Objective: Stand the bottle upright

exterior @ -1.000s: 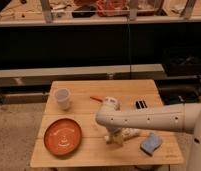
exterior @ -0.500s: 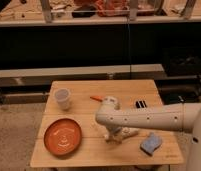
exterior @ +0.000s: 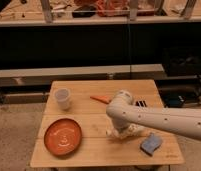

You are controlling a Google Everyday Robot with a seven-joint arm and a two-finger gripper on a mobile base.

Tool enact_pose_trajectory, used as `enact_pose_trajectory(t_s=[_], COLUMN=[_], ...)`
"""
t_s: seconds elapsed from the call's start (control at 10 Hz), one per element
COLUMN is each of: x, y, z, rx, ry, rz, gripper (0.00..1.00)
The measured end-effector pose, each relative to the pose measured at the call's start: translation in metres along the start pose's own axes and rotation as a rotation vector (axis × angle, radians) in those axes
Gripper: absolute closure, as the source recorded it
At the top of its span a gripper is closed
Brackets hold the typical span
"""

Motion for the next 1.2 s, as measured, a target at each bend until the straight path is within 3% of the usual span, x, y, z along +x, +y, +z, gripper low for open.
enact_pose_trajectory(t_s=[0.4, 0.5, 0.7, 0.8, 1.0, 1.1, 1.2], x=[0.043, 0.054, 0.073, 0.082, 0.093, 0.095, 0.094], y=[-0.001, -0.003, -0.009, -0.013, -0.022, -0.03, -0.039], z=[-0.096, -0.121, -0.162, -0.179, -0.193, -0.198, -0.201], rx=[0.09, 0.114, 0.161, 0.183, 0.209, 0.214, 0.22], ry=[-0.25, -0.339, -0.555, -0.689, -0.909, -1.054, -1.17], rz=[0.084, 0.095, 0.106, 0.109, 0.111, 0.105, 0.101], gripper=[0.7, 0.7, 0.63, 0.62, 0.67, 0.67, 0.67])
